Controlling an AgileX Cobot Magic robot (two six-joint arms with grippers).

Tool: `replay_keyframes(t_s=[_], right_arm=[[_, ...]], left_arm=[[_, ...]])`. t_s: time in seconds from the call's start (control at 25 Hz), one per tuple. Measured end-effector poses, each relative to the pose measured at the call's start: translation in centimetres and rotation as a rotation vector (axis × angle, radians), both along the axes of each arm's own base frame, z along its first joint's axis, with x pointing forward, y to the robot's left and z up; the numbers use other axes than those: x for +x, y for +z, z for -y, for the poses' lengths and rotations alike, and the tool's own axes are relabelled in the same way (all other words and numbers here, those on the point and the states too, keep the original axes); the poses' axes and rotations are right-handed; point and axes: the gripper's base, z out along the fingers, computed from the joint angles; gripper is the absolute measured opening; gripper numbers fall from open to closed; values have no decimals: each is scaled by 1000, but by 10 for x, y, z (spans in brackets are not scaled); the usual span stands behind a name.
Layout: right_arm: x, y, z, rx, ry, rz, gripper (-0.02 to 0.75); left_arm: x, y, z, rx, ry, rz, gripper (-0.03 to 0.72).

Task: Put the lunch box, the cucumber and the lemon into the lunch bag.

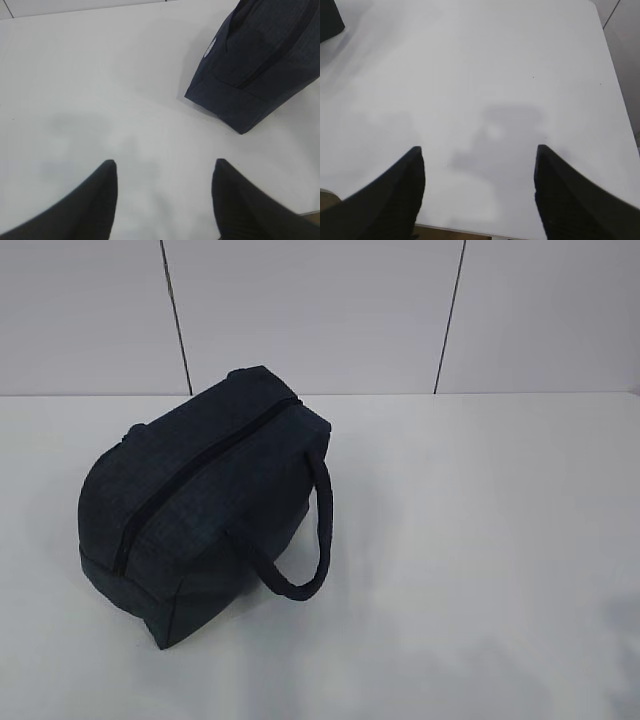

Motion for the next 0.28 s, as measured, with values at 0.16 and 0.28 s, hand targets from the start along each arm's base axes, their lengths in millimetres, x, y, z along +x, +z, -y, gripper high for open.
replay_keyframes(t_s=[0.16,0.28], right_arm=[[0,0,0,0,0,0,521],[0,0,0,0,0,0,522]], left_arm=[[0,0,0,0,0,0,434],[0,0,0,0,0,0,434]])
